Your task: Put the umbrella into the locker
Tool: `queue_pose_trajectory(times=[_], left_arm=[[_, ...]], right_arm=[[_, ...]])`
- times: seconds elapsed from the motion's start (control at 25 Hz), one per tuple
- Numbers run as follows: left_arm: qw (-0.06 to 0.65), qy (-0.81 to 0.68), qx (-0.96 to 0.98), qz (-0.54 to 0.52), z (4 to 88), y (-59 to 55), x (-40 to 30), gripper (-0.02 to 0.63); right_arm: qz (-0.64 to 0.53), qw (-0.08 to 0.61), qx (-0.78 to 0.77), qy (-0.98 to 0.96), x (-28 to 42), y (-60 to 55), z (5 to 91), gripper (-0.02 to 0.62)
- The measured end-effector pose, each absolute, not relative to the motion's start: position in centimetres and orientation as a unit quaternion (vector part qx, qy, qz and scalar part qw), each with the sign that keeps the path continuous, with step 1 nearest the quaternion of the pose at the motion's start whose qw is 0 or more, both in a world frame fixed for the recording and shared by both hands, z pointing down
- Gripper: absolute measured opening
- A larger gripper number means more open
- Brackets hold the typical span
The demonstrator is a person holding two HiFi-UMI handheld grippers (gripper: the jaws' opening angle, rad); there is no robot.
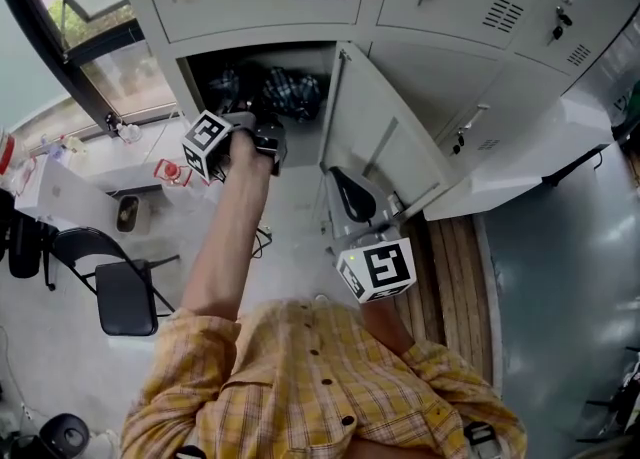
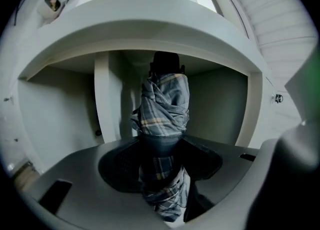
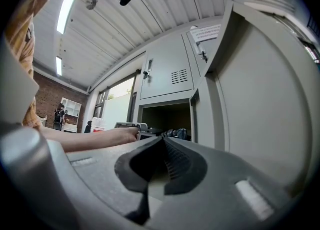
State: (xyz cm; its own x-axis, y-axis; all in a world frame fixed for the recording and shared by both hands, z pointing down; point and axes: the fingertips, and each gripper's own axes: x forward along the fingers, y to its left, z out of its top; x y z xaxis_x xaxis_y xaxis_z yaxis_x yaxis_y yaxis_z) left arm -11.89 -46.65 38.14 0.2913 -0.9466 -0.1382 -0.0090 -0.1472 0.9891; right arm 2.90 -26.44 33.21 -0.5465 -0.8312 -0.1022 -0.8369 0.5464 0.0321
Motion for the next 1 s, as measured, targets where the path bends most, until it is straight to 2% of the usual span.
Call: queue_pose_trajectory(times=[0.4,1.0], left_arm=[[0.566,-0.401,0.534,-0.484,39.7,-49.3,-11.4,0.207],[0.55,-0.421,0.521,-0.499,38.8,-52.2,-11.9,0.213]], right_arm=[[0.035,0.038,-0.471,0.881,3.0,-26.7,33.4,-0.002],[0.036,0.035,-0.471,0.881,3.2,-26.6,33.6,-0.002]])
